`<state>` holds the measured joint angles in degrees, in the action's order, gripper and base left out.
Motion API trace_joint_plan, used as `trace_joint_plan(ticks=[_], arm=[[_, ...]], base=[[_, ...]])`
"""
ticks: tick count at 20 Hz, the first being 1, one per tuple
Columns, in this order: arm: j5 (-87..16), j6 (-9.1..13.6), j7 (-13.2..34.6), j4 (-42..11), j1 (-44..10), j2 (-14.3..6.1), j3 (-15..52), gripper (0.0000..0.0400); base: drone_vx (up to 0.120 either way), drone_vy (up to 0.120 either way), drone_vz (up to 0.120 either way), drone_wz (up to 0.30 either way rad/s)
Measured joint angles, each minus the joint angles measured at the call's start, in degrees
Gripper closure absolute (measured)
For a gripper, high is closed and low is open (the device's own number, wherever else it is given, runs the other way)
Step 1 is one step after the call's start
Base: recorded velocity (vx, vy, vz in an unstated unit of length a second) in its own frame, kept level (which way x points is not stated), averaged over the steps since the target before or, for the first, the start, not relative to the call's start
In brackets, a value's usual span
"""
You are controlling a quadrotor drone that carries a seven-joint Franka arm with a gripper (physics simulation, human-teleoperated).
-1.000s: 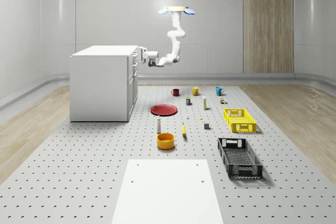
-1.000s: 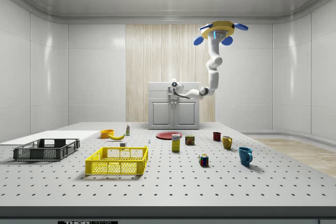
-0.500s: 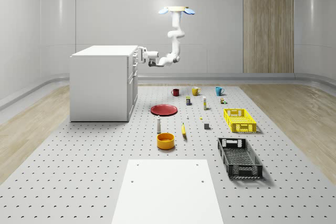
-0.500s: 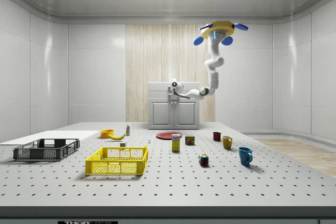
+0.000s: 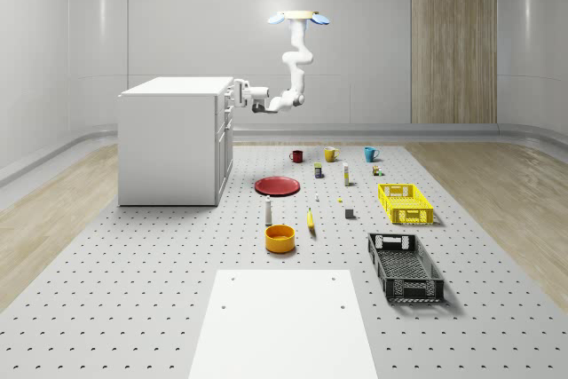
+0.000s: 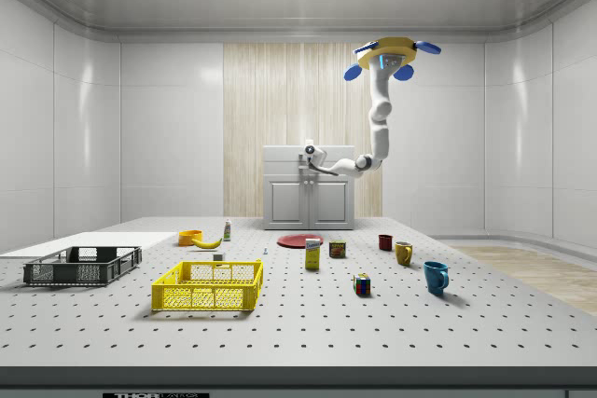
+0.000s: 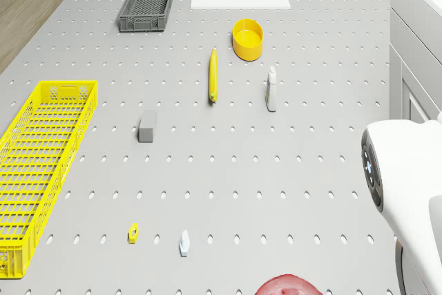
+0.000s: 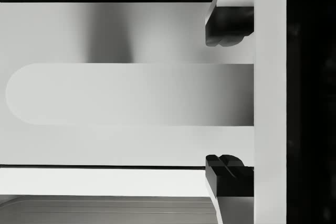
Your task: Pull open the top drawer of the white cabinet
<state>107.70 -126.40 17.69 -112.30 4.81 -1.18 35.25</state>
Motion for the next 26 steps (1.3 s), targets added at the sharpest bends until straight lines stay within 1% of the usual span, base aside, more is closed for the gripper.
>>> trace_joint_plan(ticks=[4, 9, 17, 26], arm=[[0.2, -0.3, -0.1, -0.2, 2.3, -0.2, -3.2, 0.0095], [0.5, -0.7, -0.2, -0.3, 3.3, -0.4, -5.5, 0.0095], [0.3, -0.7, 0.0, -0.3, 2.7, -0.5, -7.2, 0.0095], [-0.3, 0.6, 0.7, -0.7, 1.1, -1.1, -7.8, 0.0095]], base=[[0.000, 0.000, 0.000, 0.000], [0.000, 0.000, 0.000, 0.000], [0.000, 0.000, 0.000, 0.000], [0.000, 0.000, 0.000, 0.000]])
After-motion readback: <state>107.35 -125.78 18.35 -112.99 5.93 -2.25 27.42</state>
